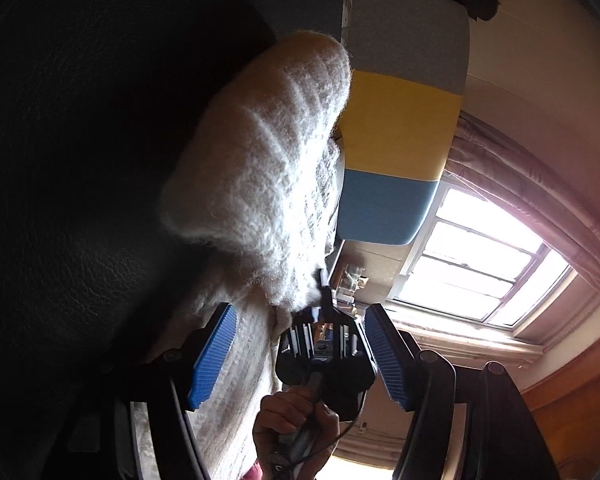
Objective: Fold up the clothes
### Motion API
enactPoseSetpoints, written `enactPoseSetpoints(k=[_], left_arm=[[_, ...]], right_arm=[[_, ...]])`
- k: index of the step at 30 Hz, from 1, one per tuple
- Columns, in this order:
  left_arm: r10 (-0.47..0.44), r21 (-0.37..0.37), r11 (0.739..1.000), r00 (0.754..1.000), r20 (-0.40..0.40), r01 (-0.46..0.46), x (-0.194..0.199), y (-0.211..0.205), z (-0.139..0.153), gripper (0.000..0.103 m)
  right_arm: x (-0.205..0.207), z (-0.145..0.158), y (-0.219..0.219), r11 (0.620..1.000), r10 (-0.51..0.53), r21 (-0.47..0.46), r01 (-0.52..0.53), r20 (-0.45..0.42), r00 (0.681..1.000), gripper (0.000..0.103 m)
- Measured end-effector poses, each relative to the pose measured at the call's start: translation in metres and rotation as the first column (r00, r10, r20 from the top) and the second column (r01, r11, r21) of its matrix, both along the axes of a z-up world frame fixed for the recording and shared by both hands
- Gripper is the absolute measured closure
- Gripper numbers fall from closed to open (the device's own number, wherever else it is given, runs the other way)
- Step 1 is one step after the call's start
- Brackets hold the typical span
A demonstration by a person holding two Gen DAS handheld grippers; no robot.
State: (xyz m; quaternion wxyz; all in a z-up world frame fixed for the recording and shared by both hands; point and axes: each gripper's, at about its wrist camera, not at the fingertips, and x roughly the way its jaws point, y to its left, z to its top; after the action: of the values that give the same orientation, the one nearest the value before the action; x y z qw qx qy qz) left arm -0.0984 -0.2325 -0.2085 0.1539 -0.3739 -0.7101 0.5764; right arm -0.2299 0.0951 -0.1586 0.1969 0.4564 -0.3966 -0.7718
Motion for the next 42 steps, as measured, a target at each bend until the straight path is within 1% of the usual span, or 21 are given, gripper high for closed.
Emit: enactPoseSetpoints(k=[4, 8, 11, 14, 16, 18, 20, 22, 24, 26, 28, 29, 30, 32, 33, 34, 36, 37, 40, 41, 42], left_arm=[[0.050, 0.073, 0.996, 0.998, -0.027, -0.048, 0.004, -0.002, 0.002, 0.036], [0.059, 0.105, 0.993, 0.997, -0.041, -0.055, 0.002, 0.004, 0.008, 0.036], [0.059, 0.123, 0.991, 0.998, -0.029, -0.055, -0.004, 0.012, 0.009, 0.034], [0.092, 0.109, 0.990, 0.996, -0.006, -0.091, -0.019, 0.017, 0.012, 0.034], [0.120, 0.093, 0.988, 0.993, 0.005, -0.120, -0.028, 0.018, 0.014, 0.034], [0.154, 0.037, 0.987, 0.988, 0.007, -0.154, -0.038, 0.013, 0.019, 0.034], [0.166, -0.009, 0.986, 0.986, 0.022, -0.166, -0.045, 0.010, 0.020, 0.034], [0.165, -0.045, 0.986, 0.985, 0.041, -0.163, -0.048, 0.009, 0.019, 0.034], [0.151, -0.070, 0.987, 0.987, 0.053, -0.147, -0.046, 0.011, 0.016, 0.034], [0.134, -0.098, 0.987, 0.989, 0.064, -0.128, -0.042, 0.015, 0.012, 0.035], [0.120, -0.129, 0.985, 0.991, 0.059, -0.112, -0.037, 0.018, 0.011, 0.044], [0.114, -0.148, 0.983, 0.992, 0.057, -0.105, -0.034, 0.019, 0.012, 0.046], [0.109, -0.161, 0.982, 0.993, 0.053, -0.100, -0.032, 0.019, 0.013, 0.051], [0.089, -0.190, 0.979, 0.994, 0.059, -0.077, -0.026, 0.027, 0.011, 0.062], [0.083, -0.208, 0.976, 0.994, 0.072, -0.066, -0.030, 0.027, 0.012, 0.073], [0.079, -0.221, 0.974, 0.993, 0.084, -0.059, -0.030, 0.027, 0.010, 0.086], [0.072, -0.237, 0.970, 0.993, 0.090, -0.049, -0.024, 0.026, 0.006, 0.094], [0.069, -0.246, 0.968, 0.994, 0.084, -0.047, -0.023, 0.025, 0.007, 0.094], [0.050, -0.319, 0.947, 0.997, 0.055, -0.030, -0.021, 0.022, 0.020, 0.095], [0.036, -0.369, 0.929, 0.999, 0.027, -0.024, -0.021, 0.026, 0.028, 0.095], [0.015, -0.435, 0.900, 1.000, -0.010, -0.017, -0.020, 0.026, 0.037, 0.095]], right_arm=[[-0.007, 0.060, -0.013, 0.992, 0.060, 0.117, -0.044, -0.133, 0.989, 0.097], [-0.014, 0.127, -0.038, 0.970, 0.160, 0.219, -0.105, -0.252, 0.954, 0.097], [-0.014, 0.171, -0.047, 0.958, 0.208, 0.256, -0.128, -0.313, 0.927, 0.097], [-0.012, 0.203, -0.042, 0.946, 0.229, 0.303, -0.116, -0.369, 0.901, 0.097], [-0.008, 0.219, -0.025, 0.946, 0.214, 0.311, -0.088, -0.401, 0.891, 0.097], [-0.003, 0.226, 0.001, 0.950, 0.177, 0.311, -0.041, -0.425, 0.888, 0.097], [0.002, 0.222, 0.035, 0.950, 0.129, 0.311, 0.011, -0.427, 0.895, 0.097], [0.007, 0.203, 0.071, 0.949, 0.072, 0.309, 0.061, -0.403, 0.912, 0.097], [0.013, 0.168, 0.109, 0.948, -0.001, 0.299, 0.110, -0.341, 0.940, 0.097], [0.021, 0.122, 0.143, 0.948, -0.080, 0.280, 0.152, -0.251, 0.965, 0.097], [0.028, 0.074, 0.166, 0.949, -0.137, 0.264, 0.173, -0.149, 0.979, 0.097], [0.033, 0.054, 0.172, 0.950, -0.154, 0.258, 0.177, -0.109, 0.982, 0.097], [0.038, 0.036, 0.177, 0.951, -0.167, 0.253, 0.180, -0.073, 0.983, 0.097], [0.051, 0.010, 0.185, 0.953, -0.179, 0.242, 0.183, -0.040, 0.983, 0.097], [0.057, -0.001, 0.189, 0.954, -0.184, 0.237, 0.185, -0.028, 0.983, 0.097], [0.061, -0.009, 0.191, 0.955, -0.187, 0.231, 0.188, -0.025, 0.982, 0.097], [0.059, -0.013, 0.193, 0.954, -0.186, 0.232, 0.190, -0.039, 0.982, 0.097], [0.059, -0.011, 0.195, 0.952, -0.178, 0.244, 0.184, -0.047, 0.983, 0.097], [0.068, 0.019, 0.193, 0.923, -0.151, 0.328, 0.199, -0.167, 0.974, 0.097], [0.071, 0.030, 0.192, 0.911, -0.139, 0.357, 0.208, -0.211, 0.968, 0.097], [0.074, 0.041, 0.191, 0.897, -0.125, 0.384, 0.218, -0.253, 0.959, 0.097]])
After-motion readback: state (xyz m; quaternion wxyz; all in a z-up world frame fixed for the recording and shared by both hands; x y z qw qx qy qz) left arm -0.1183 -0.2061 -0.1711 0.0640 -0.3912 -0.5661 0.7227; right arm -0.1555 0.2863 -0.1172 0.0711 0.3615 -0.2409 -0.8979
